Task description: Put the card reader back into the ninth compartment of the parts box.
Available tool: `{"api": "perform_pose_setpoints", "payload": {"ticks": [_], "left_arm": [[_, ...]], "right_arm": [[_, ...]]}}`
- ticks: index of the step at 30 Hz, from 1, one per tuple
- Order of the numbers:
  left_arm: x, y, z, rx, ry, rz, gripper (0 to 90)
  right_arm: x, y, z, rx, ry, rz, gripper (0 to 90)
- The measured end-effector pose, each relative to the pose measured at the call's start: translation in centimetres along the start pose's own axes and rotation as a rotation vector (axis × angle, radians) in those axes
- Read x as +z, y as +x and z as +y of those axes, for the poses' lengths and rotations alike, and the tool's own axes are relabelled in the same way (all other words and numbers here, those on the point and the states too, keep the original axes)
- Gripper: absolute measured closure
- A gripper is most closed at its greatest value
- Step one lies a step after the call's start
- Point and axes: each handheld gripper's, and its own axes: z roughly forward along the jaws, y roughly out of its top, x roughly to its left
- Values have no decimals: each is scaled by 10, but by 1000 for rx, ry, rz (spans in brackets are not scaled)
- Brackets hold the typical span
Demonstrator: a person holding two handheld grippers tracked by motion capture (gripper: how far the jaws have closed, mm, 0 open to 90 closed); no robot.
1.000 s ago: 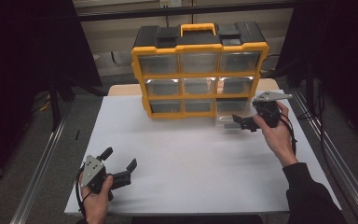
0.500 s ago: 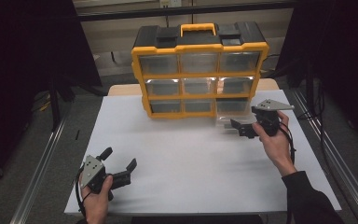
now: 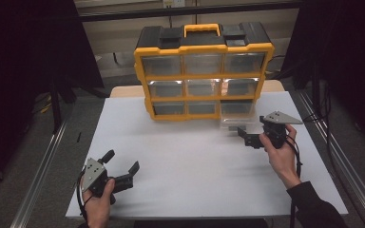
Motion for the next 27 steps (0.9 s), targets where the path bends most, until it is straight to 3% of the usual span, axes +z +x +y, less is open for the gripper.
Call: {"api": "perform_pose_setpoints", "payload": {"ticks": [27], "left_arm": [[0,-1,0,-2,-7,5,15]], "right_arm": [[-41,8,-34,-2,-105,-32,1]]}}
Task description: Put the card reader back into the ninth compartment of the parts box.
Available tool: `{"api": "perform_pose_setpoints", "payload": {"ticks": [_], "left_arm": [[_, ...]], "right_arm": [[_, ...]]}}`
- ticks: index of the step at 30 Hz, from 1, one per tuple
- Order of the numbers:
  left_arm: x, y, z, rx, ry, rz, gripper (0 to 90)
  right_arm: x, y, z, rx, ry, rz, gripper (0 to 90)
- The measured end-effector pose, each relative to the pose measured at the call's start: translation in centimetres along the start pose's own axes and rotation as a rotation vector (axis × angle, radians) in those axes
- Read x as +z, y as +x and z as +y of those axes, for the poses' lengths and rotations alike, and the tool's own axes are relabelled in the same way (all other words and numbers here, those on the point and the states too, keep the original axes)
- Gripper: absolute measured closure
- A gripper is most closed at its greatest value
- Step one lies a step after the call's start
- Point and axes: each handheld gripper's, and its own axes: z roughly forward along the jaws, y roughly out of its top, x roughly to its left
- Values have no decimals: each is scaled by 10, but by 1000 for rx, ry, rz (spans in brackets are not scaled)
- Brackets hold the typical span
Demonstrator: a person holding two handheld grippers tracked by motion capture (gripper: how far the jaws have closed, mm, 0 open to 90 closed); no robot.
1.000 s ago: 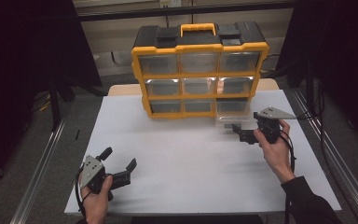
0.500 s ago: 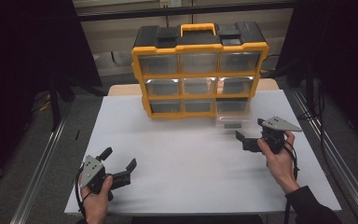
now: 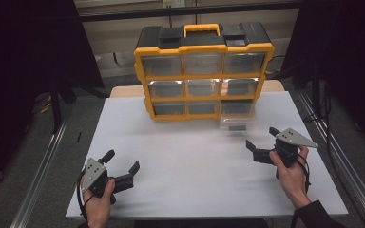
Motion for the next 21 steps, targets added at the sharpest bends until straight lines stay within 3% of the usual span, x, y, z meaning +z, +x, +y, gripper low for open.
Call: {"api": "perform_pose_setpoints", "payload": {"ticks": [11,15,17,21], "left_arm": [[1,0,1,2,1,15,15],[1,0,1,-3,-3,9,15],[0,1,1,2,-1,10,15],[1,1,1,-2,-4,8,15]], "right_arm": [[-24,-1,-11,37,-58,-24,0],[-29,0,-16,25,-56,-30,0],[-33,-1,-16,-4,-47,-39,0],[-39,-1,-19,6,-57,-47,0]]}}
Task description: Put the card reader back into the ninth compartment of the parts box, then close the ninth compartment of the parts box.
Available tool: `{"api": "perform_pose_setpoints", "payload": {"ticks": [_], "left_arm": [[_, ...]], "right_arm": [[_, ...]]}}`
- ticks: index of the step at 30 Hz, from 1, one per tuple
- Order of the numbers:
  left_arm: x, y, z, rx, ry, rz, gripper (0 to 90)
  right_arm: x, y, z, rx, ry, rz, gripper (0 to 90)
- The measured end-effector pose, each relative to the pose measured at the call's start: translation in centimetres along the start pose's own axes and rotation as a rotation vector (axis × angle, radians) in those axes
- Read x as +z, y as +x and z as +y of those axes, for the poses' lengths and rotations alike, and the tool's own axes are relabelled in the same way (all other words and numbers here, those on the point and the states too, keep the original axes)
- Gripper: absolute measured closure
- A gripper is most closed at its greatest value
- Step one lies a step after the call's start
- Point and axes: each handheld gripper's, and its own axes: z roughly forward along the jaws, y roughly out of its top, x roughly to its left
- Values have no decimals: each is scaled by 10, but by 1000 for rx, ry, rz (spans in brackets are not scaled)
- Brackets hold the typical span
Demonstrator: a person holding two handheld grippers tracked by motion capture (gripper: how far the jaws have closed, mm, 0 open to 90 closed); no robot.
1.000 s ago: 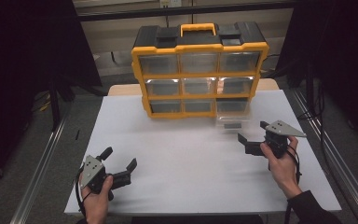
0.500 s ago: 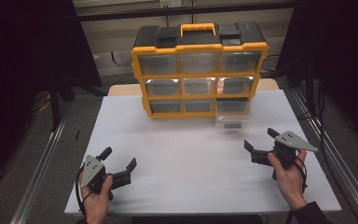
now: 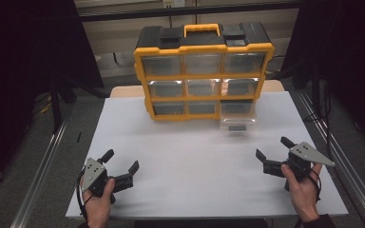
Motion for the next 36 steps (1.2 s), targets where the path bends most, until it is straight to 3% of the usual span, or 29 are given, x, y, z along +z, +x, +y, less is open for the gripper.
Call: {"api": "perform_pose_setpoints", "payload": {"ticks": [5,7,9,14,28,34,36], "left_arm": [[-1,2,0,-7,-5,2,15],[-1,3,0,-8,1,5,15],[-1,2,0,-3,1,3,15],[0,1,0,-11,-4,3,15],[0,1,0,-4,1,-2,15],[0,2,-1,-3,3,-3,15],[-1,2,-1,-10,3,-3,15]], "right_arm": [[-8,1,-2,12,2,0,3],[-12,2,-2,48,-9,23,3],[-15,3,-4,20,0,14,2],[-19,4,-12,14,14,14,0],[-9,5,-14,-28,21,35,1],[-7,6,-14,-30,41,36,2],[-4,7,-16,-11,52,56,3]]}}
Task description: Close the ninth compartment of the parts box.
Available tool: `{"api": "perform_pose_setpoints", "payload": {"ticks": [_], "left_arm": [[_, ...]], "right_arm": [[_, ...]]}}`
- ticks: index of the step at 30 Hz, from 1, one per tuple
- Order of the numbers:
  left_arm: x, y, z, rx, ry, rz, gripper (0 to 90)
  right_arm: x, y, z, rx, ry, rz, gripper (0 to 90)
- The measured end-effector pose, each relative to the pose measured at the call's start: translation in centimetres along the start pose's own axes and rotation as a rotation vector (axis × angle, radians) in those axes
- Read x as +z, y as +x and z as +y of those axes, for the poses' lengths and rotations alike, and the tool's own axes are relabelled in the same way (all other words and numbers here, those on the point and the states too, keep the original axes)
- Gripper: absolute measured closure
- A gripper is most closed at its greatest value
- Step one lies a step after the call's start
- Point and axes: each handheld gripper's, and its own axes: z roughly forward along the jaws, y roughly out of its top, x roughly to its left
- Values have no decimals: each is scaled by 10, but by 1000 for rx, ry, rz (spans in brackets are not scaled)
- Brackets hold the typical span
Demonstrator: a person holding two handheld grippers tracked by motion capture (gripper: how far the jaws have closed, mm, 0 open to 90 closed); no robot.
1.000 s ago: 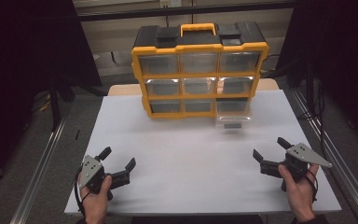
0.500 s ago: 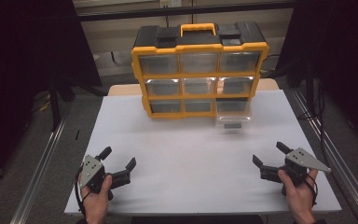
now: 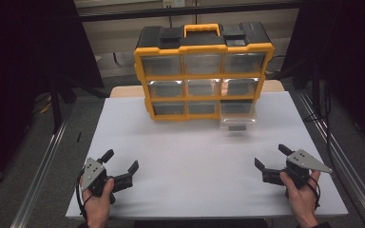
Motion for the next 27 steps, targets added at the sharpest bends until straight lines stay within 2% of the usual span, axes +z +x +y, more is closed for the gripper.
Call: {"api": "perform_pose_setpoints", "payload": {"ticks": [3,5,8,14,20,27], "left_arm": [[-1,1,0,-2,-5,3,15],[-1,1,0,-5,-5,1,15],[-1,0,0,-5,-3,1,15],[0,0,1,2,-4,1,15],[1,-2,1,7,0,-3,15],[1,-1,1,3,-2,-6,15]], "right_arm": [[2,2,1,-22,-4,13,5],[4,3,2,-24,3,39,13],[6,6,1,-56,8,69,18],[12,14,2,-89,24,107,21],[14,17,4,-120,-16,132,27],[22,21,5,-121,-16,177,24]]}}
